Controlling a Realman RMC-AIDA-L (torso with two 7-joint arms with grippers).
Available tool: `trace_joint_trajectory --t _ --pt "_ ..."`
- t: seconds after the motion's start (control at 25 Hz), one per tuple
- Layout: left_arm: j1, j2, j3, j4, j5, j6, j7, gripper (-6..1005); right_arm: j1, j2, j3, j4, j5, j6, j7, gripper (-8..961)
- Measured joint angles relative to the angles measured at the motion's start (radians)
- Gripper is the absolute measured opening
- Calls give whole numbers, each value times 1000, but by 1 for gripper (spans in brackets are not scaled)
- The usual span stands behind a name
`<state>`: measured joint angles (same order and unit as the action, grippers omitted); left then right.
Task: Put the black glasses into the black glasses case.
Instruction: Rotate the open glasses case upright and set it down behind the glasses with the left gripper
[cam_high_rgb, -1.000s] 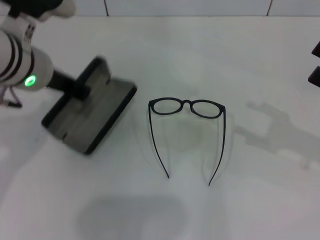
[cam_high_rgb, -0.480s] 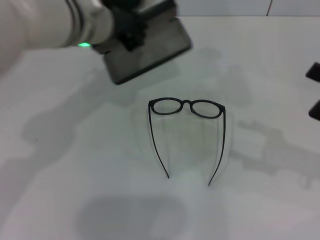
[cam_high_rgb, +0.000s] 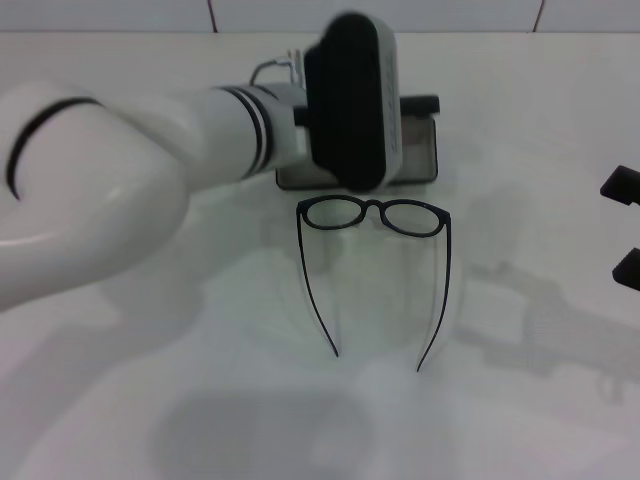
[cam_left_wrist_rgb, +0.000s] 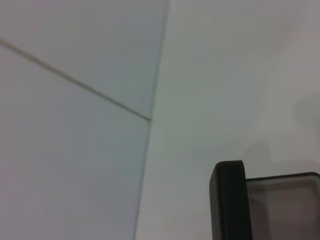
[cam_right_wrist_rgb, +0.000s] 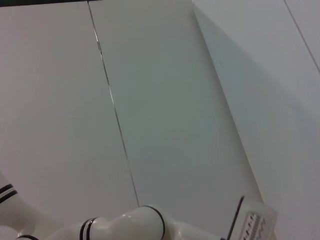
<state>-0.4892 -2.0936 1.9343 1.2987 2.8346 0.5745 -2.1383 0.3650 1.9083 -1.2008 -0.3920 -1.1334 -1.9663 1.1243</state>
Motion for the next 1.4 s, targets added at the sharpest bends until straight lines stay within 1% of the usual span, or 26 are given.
trace_joint_trajectory --t 0.08,0.36,0.68,1.0,1.12,1.24,1.4 --pt "-7 -1 17 -23 0 -15 15 228 0 0 -1 0 0 0 1 855" --pt "-12 -3 32 -49 0 -16 20 235 1 2 4 1 0 3 3 855" --pt "-52 -7 55 -121 1 -7 16 242 7 3 4 2 1 6 6 855" --pt "-62 -8 61 -119 1 12 1 250 1 3 4 2 5 8 8 855" --pt "-74 -8 56 -111 0 31 -46 253 0 3 4 2 6 9 8 855" --pt "-99 -5 52 -116 0 53 -98 253 0 4 4 2 6 9 8 855" --pt "-108 -4 50 -119 0 56 -118 254 0 4 4 2 4 9 7 855"
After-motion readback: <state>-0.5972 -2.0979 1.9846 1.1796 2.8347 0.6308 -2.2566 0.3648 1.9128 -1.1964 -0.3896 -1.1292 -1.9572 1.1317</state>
